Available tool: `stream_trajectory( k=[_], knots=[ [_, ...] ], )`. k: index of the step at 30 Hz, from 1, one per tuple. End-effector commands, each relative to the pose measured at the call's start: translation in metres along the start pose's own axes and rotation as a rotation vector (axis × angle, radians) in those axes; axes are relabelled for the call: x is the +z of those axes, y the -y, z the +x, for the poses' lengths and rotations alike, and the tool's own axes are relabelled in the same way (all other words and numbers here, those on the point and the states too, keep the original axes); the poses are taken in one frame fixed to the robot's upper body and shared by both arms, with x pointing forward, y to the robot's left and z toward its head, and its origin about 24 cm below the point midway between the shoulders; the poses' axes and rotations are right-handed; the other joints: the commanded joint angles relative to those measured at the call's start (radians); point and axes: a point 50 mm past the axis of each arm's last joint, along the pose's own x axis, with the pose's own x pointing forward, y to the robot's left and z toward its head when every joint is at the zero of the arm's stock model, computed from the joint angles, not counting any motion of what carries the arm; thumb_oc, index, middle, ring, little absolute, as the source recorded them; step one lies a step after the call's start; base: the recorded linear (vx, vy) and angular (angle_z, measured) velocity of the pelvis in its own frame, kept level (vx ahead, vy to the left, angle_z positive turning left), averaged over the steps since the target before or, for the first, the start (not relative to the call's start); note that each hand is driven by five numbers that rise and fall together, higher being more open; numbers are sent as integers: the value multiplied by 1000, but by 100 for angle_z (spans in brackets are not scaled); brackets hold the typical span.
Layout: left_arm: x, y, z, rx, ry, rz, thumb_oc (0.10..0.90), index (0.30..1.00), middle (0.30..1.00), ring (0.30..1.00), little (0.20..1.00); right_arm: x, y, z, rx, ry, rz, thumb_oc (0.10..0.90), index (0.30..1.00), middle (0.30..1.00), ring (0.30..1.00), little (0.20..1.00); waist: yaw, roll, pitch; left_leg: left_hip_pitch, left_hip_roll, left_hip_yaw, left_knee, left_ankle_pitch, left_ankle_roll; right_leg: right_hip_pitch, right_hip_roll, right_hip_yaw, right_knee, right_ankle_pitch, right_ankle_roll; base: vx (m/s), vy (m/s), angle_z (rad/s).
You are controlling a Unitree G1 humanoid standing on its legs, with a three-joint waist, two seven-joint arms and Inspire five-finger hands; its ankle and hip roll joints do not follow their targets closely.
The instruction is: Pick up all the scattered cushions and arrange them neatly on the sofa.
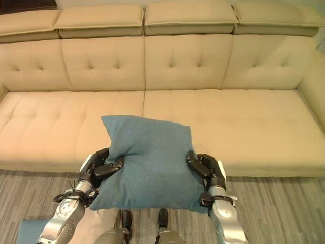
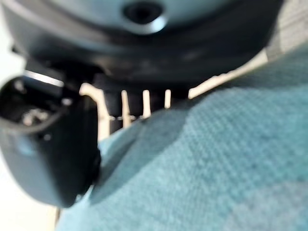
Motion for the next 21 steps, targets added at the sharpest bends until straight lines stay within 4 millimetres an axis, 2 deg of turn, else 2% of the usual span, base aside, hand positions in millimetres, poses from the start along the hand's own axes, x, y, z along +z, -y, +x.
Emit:
stream_trajectory(
  k=[1, 3, 5, 9, 12, 16, 18, 21],
  knots=[
    [65, 2, 8, -27, 342, 34, 400, 300, 300, 300, 300, 80, -29, 6, 113, 414, 93, 400, 300, 300, 300, 300, 14, -35, -116, -18, -16, 21, 56, -57, 6, 168, -16, 33, 38, -181, 46, 177, 199, -10],
    [68, 0, 7, -18, 355, 45, 400, 300, 300, 300, 300, 80, -32, 7, 127, 415, 97, 400, 300, 300, 300, 300, 20, -30, -114, 9, -23, 38, 49, -72, 25, 141, -37, 40, 110, -172, 67, 136, 190, -31],
    [73, -4, 5, -5, 375, 74, 400, 300, 300, 300, 300, 82, -40, 8, 157, 420, 106, 400, 300, 300, 300, 300, 19, -19, -97, 45, -23, 58, 32, -84, 55, 66, -58, 61, 269, -125, 101, 105, 191, -36],
    [76, -6, 4, -1, 389, 94, 400, 300, 300, 300, 300, 81, -41, 6, 166, 421, 116, 400, 300, 300, 300, 300, 20, -13, -90, 62, -22, 60, 21, -89, 63, 19, -66, 60, 339, -112, 104, 80, 88, -16],
    [75, -5, 5, -3, 387, 90, 400, 300, 300, 300, 300, 82, -40, 7, 171, 426, 81, 400, 300, 300, 300, 300, 10, -10, -94, 107, -31, 43, -19, -96, 59, -12, -54, 42, 240, -125, 86, 173, 17, -1],
    [74, -1, 7, -14, 385, 72, 400, 300, 300, 300, 300, 84, -38, 8, 162, 431, 70, 400, 300, 300, 300, 300, -8, -23, -87, 148, -45, 19, -52, -107, 47, -66, -17, 30, 49, -47, 95, 186, -56, 7],
    [75, 0, 9, -12, 396, 65, 400, 300, 300, 300, 300, 83, -38, 8, 157, 429, 60, 400, 300, 300, 300, 300, -18, -27, -77, 166, -50, 2, -59, -111, 39, -96, -1, 38, 27, -22, 99, 197, -84, 11],
    [75, 5, 10, -35, 401, 61, 400, 300, 300, 300, 300, 80, -35, 6, 154, 424, 52, 400, 300, 300, 300, 300, -23, -33, -87, 190, -54, -13, -50, -142, 32, -58, -8, 34, 10, -21, 88, 243, -134, 26]
  ],
)
